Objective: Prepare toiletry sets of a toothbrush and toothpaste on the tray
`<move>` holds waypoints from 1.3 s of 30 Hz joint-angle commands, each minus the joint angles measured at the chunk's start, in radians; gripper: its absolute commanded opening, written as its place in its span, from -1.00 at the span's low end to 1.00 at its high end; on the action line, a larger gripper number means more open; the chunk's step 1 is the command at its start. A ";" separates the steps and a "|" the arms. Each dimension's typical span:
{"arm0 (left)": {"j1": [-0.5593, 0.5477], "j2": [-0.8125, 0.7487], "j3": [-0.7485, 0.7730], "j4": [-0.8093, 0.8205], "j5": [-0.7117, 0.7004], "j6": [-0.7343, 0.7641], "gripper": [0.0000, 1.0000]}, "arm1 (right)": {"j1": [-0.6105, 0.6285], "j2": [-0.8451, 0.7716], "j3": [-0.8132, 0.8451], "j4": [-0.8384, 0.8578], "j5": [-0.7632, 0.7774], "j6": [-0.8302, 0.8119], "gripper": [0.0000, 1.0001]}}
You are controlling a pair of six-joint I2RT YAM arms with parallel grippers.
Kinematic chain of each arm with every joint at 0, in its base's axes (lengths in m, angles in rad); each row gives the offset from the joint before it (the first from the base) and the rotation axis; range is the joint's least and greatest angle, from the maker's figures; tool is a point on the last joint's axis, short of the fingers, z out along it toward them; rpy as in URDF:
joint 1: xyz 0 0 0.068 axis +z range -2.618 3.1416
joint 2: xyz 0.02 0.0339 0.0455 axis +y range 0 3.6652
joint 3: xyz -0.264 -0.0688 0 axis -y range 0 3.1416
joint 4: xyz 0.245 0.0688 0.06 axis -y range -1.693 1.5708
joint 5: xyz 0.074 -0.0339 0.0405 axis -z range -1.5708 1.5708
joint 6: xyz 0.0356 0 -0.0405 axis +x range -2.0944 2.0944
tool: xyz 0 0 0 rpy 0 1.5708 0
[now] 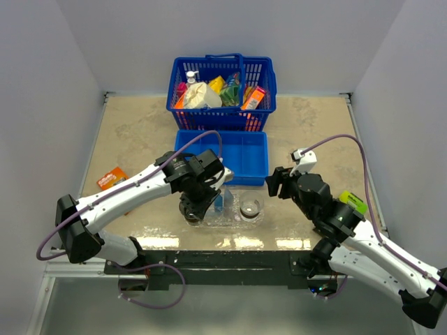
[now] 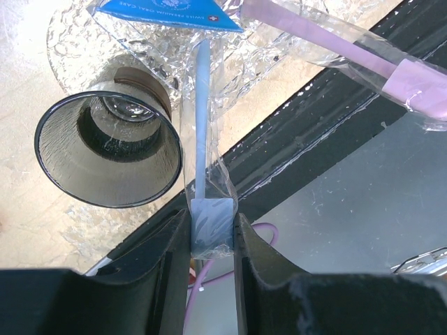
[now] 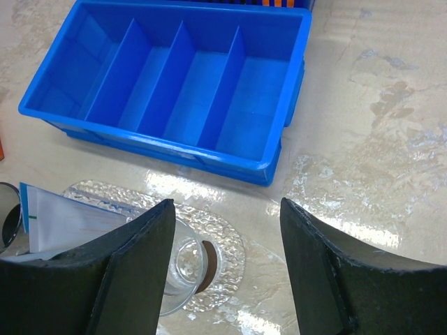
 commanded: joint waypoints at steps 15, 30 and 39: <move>-0.004 -0.033 0.031 0.011 -0.053 0.020 0.26 | -0.002 -0.009 0.005 0.025 -0.002 0.013 0.54; -0.003 -0.082 0.071 0.069 -0.157 0.030 0.96 | -0.002 -0.009 0.034 0.033 -0.054 0.039 0.95; 0.122 -0.203 -0.032 0.382 -0.242 0.046 1.00 | -0.008 0.109 0.078 0.088 -0.083 0.059 0.96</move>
